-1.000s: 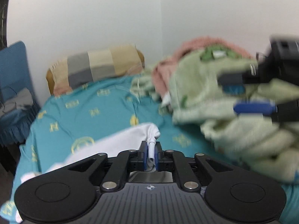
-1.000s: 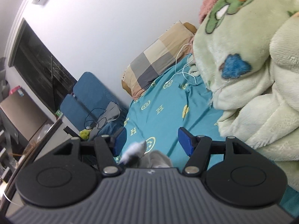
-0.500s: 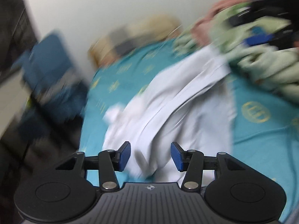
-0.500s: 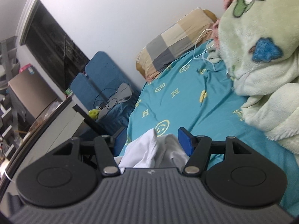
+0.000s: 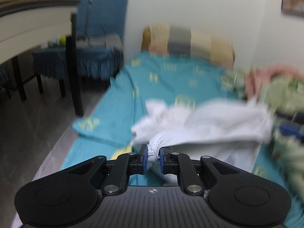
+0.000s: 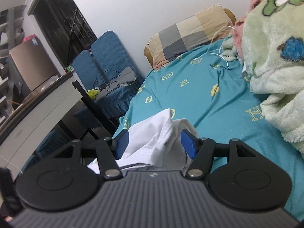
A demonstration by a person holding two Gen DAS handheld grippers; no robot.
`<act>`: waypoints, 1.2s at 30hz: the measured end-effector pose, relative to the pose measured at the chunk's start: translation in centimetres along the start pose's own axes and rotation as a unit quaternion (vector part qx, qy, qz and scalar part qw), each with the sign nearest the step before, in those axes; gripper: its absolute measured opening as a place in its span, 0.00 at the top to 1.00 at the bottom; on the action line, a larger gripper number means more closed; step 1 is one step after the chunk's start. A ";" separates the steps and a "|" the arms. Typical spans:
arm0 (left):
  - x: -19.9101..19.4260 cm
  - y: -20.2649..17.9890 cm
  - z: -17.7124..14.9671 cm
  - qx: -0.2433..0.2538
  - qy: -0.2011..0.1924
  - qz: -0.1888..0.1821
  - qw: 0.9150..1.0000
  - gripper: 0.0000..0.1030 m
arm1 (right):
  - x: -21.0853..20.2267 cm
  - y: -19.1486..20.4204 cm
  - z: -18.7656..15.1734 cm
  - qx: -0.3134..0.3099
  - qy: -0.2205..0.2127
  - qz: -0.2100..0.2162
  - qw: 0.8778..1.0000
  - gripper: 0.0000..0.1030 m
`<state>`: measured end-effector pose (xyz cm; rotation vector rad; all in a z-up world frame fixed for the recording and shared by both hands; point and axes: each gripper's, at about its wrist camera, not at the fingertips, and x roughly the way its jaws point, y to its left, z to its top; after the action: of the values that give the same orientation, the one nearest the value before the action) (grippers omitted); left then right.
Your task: Fold clothes
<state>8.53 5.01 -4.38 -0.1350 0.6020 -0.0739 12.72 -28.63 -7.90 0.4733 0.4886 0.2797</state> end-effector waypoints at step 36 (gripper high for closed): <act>-1.7 -1.1 -0.4 0.023 0.036 -0.033 0.999 0.46 | -0.4 6.7 -1.9 -0.154 -0.095 -0.035 0.983 0.94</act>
<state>6.83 4.11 -3.63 -0.1088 0.6678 -0.1575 10.41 -22.29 -5.91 0.1772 0.2677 0.2352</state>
